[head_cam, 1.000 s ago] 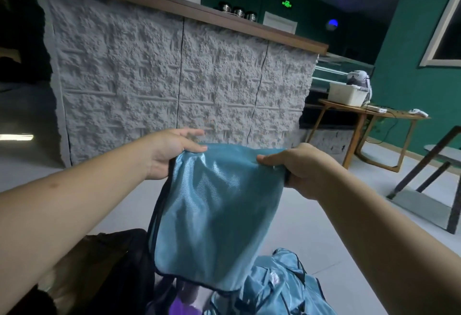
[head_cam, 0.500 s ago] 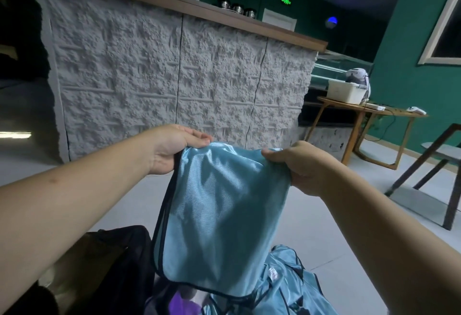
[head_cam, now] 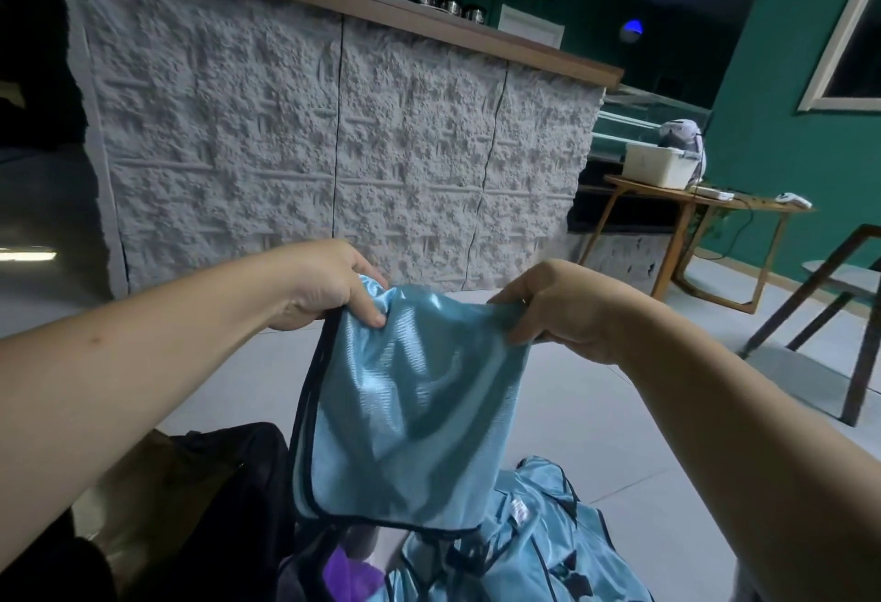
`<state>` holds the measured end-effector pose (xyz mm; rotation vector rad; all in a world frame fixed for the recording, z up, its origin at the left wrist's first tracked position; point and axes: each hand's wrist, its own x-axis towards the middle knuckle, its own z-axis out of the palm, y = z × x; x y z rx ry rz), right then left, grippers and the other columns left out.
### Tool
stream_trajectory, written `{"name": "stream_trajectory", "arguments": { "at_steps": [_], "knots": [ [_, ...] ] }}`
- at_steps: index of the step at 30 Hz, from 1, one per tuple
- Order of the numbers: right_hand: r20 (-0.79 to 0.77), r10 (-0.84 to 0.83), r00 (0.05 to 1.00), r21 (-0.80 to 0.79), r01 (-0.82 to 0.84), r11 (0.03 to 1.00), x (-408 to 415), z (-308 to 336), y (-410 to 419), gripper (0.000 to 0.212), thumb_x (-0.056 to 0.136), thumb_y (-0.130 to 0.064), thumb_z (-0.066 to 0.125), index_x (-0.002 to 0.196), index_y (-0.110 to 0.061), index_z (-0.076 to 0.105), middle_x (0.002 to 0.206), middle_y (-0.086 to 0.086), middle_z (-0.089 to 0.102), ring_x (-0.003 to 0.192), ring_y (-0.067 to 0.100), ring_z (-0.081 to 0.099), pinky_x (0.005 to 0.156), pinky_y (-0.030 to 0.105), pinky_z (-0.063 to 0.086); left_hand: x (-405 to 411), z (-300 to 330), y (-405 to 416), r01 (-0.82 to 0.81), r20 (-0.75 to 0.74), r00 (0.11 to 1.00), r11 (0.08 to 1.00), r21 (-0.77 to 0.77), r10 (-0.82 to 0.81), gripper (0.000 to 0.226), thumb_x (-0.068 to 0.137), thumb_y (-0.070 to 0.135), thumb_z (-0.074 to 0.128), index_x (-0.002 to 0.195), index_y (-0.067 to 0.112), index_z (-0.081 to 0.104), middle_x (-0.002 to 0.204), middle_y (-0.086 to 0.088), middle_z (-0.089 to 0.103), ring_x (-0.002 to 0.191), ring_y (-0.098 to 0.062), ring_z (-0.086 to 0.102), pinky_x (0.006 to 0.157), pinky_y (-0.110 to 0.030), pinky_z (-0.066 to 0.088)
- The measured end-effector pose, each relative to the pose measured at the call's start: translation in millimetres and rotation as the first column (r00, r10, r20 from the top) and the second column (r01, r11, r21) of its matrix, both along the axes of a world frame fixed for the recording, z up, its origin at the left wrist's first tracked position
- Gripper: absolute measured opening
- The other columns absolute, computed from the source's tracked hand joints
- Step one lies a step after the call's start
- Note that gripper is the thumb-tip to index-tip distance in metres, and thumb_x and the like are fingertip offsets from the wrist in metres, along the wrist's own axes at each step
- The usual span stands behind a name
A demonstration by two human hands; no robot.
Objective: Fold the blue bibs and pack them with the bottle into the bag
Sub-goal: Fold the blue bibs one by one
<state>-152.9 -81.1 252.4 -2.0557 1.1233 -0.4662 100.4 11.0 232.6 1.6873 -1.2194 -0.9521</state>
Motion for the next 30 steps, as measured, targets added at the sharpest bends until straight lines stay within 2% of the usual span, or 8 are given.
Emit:
{"name": "stream_trajectory", "arguments": {
  "at_steps": [5,9,14,17,23,27,29,30],
  "knots": [
    [-0.218,-0.136,0.966,-0.252,0.078,0.965,8.1,-9.0,-0.2,0.029,0.07,0.001,0.084,0.094,-0.016,0.084,0.094,0.016,0.078,0.074,0.025,0.062,0.069,0.036,0.058,0.6,-2.0,-1.9,0.002,0.034,0.999,0.999,-0.049,0.0,0.034,0.073,-0.019,0.078,0.103,-0.002,0.075,0.098,-0.023,0.077,0.093,-0.032,0.075,0.083,-0.033,0.059],
    [-0.168,-0.185,0.968,-0.354,0.116,0.928,9.4,-13.1,-7.2,0.01,0.083,-0.004,0.075,0.092,-0.006,0.081,0.093,0.025,0.075,0.068,0.027,0.058,0.06,0.034,0.048,3.4,-4.9,-1.7,-0.064,0.182,0.98,0.995,-0.072,0.076,0.026,0.071,-0.007,0.087,0.093,0.003,0.078,0.08,-0.013,0.077,0.074,-0.024,0.073,0.064,-0.026,0.054],
    [-0.082,-0.222,0.972,-0.359,0.179,0.916,9.9,-24.7,-11.9,0.007,0.085,-0.011,0.078,0.086,-0.004,0.079,0.078,0.018,0.067,0.065,0.024,0.05,0.056,0.031,0.041,8.9,-19.2,-6.6,-0.116,0.423,0.892,0.985,-0.124,0.159,0.02,0.07,0.019,0.094,0.079,0.014,0.077,0.081,-0.007,0.07,0.076,-0.021,0.061,0.063,-0.027,0.04],
    [-0.028,-0.201,0.979,-0.313,0.182,0.932,8.9,-33.3,-11.0,0.011,0.085,-0.008,0.075,0.084,0.003,0.075,0.067,0.01,0.051,0.062,0.022,0.039,0.053,0.027,0.031,10.8,-25.2,-6.0,-0.127,0.452,0.875,0.983,-0.13,0.173,0.019,0.073,0.023,0.093,0.077,0.019,0.075,0.079,-0.001,0.061,0.077,-0.02,0.055,0.06,-0.027,0.035],
    [0.072,-0.122,0.99,-0.166,0.133,0.977,2.9,-59.5,-8.8,0.004,0.08,-0.002,0.077,0.084,-0.002,0.077,0.075,0.014,0.062,0.074,0.024,0.052,0.066,0.038,0.046,11.7,-47.6,14.8,-0.093,0.419,0.896,0.985,-0.144,0.146,0.017,0.075,0.021,0.092,0.076,0.02,0.075,0.082,-0.008,0.065,0.079,-0.021,0.057,0.066,-0.03,0.041],
    [0.132,-0.055,0.99,-0.039,0.061,0.997,-5.8,-72.8,-0.3,0.011,0.083,0.005,0.077,0.092,0.0,0.076,0.093,0.021,0.073,0.084,0.025,0.065,0.087,0.04,0.06,18.2,-63.3,29.8,-0.117,0.265,0.952,0.982,-0.151,0.154,0.038,0.062,0.025,0.098,0.092,0.019,0.075,0.105,-0.006,0.071,0.105,-0.024,0.065,0.094,-0.038,0.052],
    [0.121,-0.008,0.993,0.015,0.006,1.0,-9.8,-80.9,9.2,0.011,0.084,0.006,0.075,0.094,0.0,0.076,0.101,0.024,0.075,0.089,0.03,0.071,0.091,0.039,0.061,17.8,-73.4,42.5,-0.094,0.228,0.967,0.991,-0.095,0.113,0.052,0.058,0.025,0.099,0.102,0.013,0.074,0.104,-0.007,0.072,0.103,-0.027,0.067,0.086,-0.041,0.054],
    [0.106,0.022,0.994,0.044,-0.027,0.999,-12.5,-88.4,15.8,0.011,0.085,0.006,0.075,0.094,0.0,0.076,0.102,0.024,0.075,0.092,0.033,0.073,0.093,0.042,0.061,17.3,-81.5,50.7,-0.066,0.204,0.976,0.996,-0.055,0.076,0.043,0.063,0.019,0.096,0.099,0.011,0.072,0.096,-0.006,0.073,0.095,-0.026,0.069,0.079,-0.039,0.054]
  ]
}}
